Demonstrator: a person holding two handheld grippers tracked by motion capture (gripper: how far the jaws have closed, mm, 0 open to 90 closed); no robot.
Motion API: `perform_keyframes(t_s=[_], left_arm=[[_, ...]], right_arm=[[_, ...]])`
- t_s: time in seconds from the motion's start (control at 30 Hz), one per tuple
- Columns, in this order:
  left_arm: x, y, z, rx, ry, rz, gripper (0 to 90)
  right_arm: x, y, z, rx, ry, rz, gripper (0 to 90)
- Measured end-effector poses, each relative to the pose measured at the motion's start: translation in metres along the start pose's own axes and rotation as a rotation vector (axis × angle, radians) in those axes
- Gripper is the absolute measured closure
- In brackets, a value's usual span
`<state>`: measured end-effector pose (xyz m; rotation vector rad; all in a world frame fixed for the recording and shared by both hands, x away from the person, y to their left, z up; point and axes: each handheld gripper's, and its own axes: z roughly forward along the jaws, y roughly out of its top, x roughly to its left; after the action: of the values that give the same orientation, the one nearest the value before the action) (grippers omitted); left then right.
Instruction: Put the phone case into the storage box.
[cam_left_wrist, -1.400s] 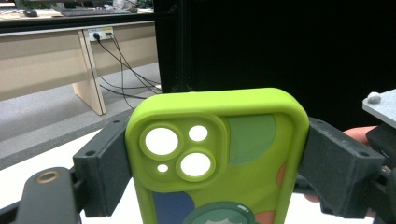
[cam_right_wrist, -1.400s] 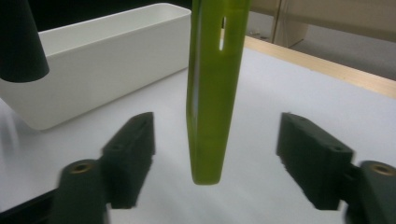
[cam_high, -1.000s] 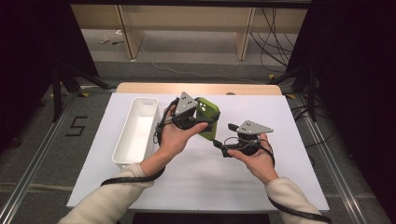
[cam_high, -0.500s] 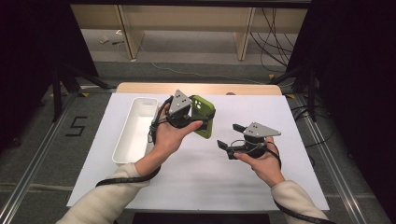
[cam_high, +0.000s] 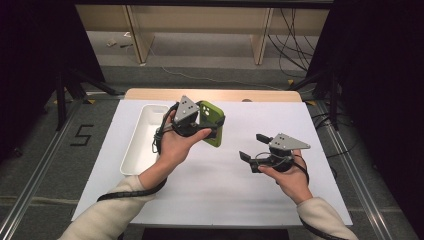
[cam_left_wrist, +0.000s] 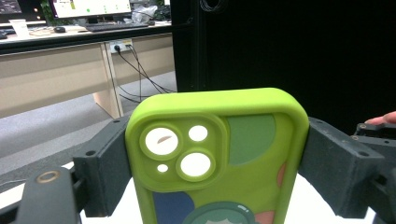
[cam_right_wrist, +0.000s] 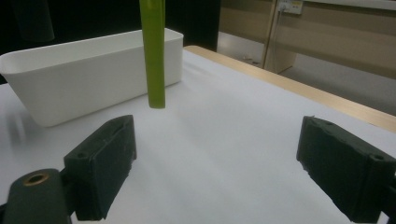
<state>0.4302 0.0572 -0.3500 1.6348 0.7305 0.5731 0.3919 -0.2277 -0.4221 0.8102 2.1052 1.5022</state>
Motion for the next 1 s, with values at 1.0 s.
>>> perform_keyframes(t_s=[1.0], left_arm=[[0.018,0.003,-0.018,-0.011,0.055,-0.004,15.9]], right_arm=[[-0.007,-0.009,-0.019,-0.003,-0.033,0.019,14.8]])
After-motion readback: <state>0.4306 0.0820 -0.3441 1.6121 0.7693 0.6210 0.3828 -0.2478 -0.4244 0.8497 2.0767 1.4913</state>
